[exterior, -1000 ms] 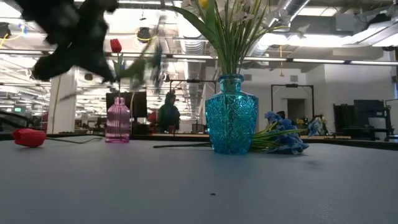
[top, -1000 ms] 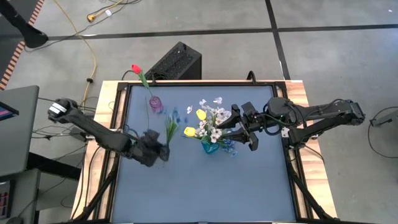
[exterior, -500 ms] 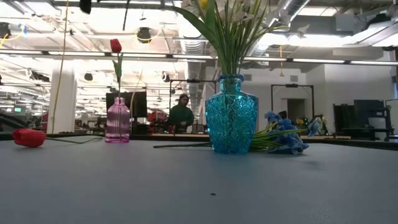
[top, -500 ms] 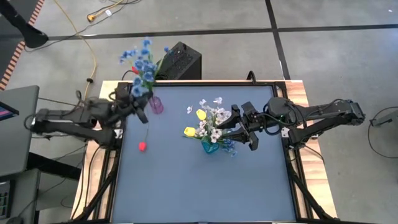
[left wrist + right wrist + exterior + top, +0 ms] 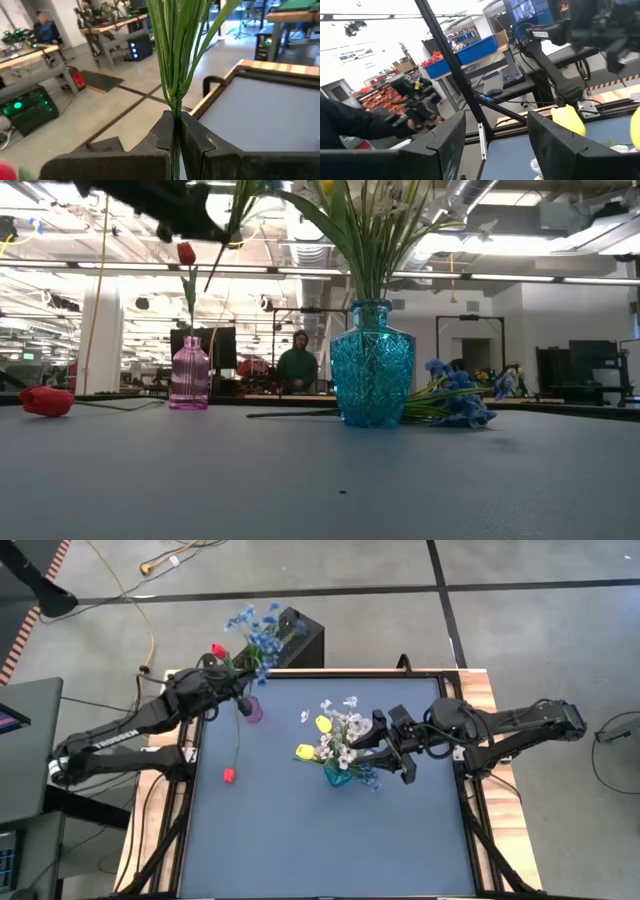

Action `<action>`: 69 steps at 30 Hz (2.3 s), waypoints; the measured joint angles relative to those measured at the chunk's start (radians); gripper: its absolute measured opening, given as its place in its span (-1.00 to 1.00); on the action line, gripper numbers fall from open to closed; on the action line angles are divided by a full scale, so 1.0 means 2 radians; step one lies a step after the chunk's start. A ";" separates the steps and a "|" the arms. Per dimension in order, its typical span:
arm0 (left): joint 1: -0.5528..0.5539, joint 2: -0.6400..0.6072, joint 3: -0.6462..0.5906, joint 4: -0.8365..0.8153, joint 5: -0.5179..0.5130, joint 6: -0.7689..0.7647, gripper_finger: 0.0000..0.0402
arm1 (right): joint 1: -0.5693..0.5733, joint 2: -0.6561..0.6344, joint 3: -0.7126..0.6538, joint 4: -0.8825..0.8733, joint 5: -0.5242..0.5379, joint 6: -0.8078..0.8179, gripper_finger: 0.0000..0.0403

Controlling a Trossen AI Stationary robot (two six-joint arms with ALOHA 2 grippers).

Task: Sort flowers into vase by color
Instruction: Put the left blue flower into the violet vase

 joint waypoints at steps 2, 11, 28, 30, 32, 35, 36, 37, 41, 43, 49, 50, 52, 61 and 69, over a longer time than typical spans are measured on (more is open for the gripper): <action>0.022 -0.001 -0.022 0.023 0.008 0.000 -1.00 | 0.003 0.000 0.000 0.000 0.000 0.000 0.18; 0.058 0.000 -0.095 0.104 0.034 0.010 -1.00 | 0.009 0.000 0.000 0.000 0.000 0.004 0.18; 0.078 -0.001 -0.174 0.189 0.023 0.018 -1.00 | 0.004 0.000 0.000 -0.001 0.013 0.039 0.18; 0.079 -0.001 -0.178 0.190 0.023 0.008 -1.00 | 0.004 0.000 0.000 -0.001 0.013 0.039 0.18; 0.079 -0.001 -0.181 0.189 0.028 0.003 -1.00 | 0.005 0.000 0.000 -0.008 0.013 0.042 0.18; 0.079 -0.001 -0.181 0.185 0.031 0.004 -1.00 | 0.005 0.000 0.000 -0.038 -0.001 0.053 0.18; 0.079 -0.001 -0.181 0.185 0.031 0.004 -1.00 | 0.005 -0.001 0.000 -0.052 -0.014 0.055 0.18; 0.079 -0.001 -0.181 0.184 0.031 0.003 -1.00 | 0.005 -0.003 0.000 -0.067 -0.023 0.059 0.18; 0.079 0.000 -0.181 0.183 0.042 0.002 -1.00 | 0.017 -0.014 0.000 -0.104 -0.040 0.081 0.14; 0.079 0.002 -0.181 0.183 0.052 0.002 -1.00 | 0.028 -0.018 0.000 -0.103 -0.041 0.088 0.10; 0.080 0.017 -0.181 0.185 0.053 0.000 -1.00 | 0.056 -0.040 0.000 -0.125 -0.042 0.133 -0.01; 0.080 0.019 -0.181 0.184 0.053 0.000 -1.00 | 0.062 -0.045 0.001 -0.141 -0.042 0.143 -0.03; 0.079 0.022 -0.181 0.186 0.054 -0.001 -1.00 | 0.076 -0.055 0.001 -0.189 -0.042 0.162 -0.07; 0.079 0.024 -0.181 0.188 0.063 -0.016 -1.00 | 0.108 -0.098 0.000 -0.452 0.040 0.228 -0.33; 0.079 0.024 -0.181 0.175 0.052 -0.004 -1.00 | 0.110 -0.108 0.000 -0.427 0.066 0.211 -0.43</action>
